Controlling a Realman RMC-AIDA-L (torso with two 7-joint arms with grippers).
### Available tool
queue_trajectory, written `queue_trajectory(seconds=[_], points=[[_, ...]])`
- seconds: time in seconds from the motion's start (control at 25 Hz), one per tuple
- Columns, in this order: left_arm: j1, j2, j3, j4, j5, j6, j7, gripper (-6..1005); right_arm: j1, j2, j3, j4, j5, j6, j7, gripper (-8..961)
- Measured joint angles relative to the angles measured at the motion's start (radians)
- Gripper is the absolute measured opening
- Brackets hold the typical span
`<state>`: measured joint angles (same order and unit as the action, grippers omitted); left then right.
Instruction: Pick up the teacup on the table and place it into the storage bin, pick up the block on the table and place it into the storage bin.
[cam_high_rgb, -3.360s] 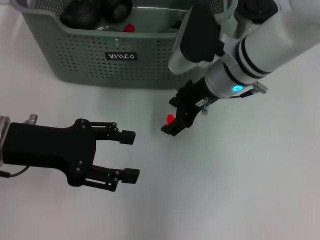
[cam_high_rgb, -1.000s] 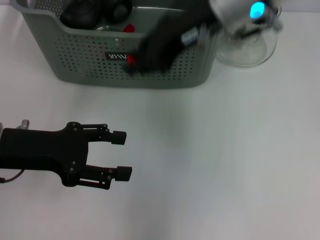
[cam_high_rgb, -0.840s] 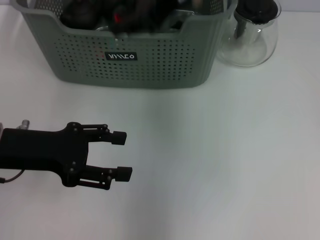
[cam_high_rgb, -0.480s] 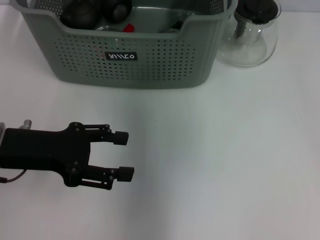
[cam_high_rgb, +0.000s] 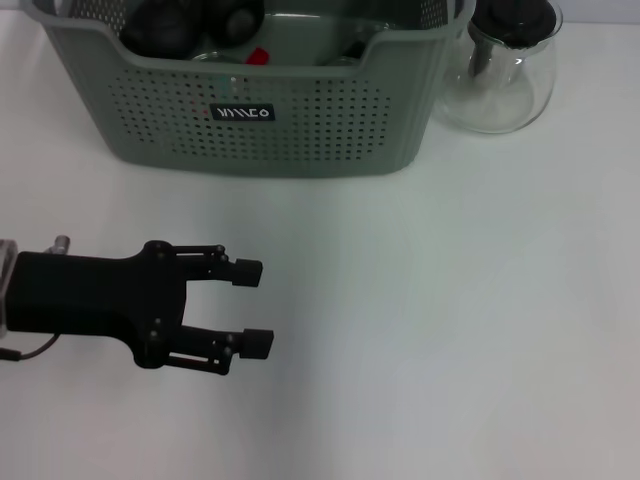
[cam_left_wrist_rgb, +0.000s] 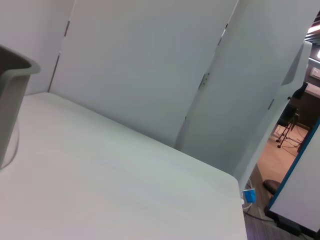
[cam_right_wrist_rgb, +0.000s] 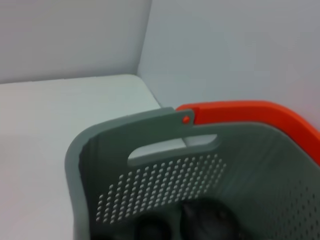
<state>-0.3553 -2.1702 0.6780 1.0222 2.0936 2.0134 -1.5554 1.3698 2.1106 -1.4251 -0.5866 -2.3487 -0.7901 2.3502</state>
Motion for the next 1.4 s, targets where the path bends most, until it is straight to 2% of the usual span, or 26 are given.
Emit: queue_trajectory(seconds=[0.24, 0.64, 0.92, 1.0, 1.12, 1.28, 1.4], points=[[-0.014, 0.003, 0.001, -0.015, 0.001, -0.003, 0.0, 832, -0.014, -0.001, -0.063, 0.054, 0.129, 0.108, -0.121, 249], [-0.016, 0.003, 0.002, -0.016, 0.001, -0.006, 0.0, 832, -0.02, -0.001, -0.069, 0.049, 0.173, 0.12, -0.17, 302], [-0.012, 0.003, 0.002, -0.016, 0.002, -0.007, 0.0, 832, -0.023, -0.001, -0.069, 0.042, 0.174, 0.123, -0.17, 618], [-0.012, 0.003, 0.001, -0.016, 0.002, -0.007, 0.0, 832, -0.045, -0.002, -0.067, 0.009, 0.175, 0.118, -0.17, 700], [-0.013, 0.003, -0.004, -0.016, 0.002, -0.007, 0.001, 833, -0.134, -0.005, -0.062, -0.129, 0.197, 0.092, -0.167, 809], [-0.013, 0.003, -0.008, -0.016, 0.0, -0.007, 0.001, 833, -0.356, -0.01, -0.065, -0.437, 0.271, 0.024, -0.182, 912], [-0.011, 0.003, -0.018, -0.016, -0.003, -0.014, 0.001, 833, -0.538, -0.011, -0.054, -0.647, 0.333, -0.063, -0.223, 911]])
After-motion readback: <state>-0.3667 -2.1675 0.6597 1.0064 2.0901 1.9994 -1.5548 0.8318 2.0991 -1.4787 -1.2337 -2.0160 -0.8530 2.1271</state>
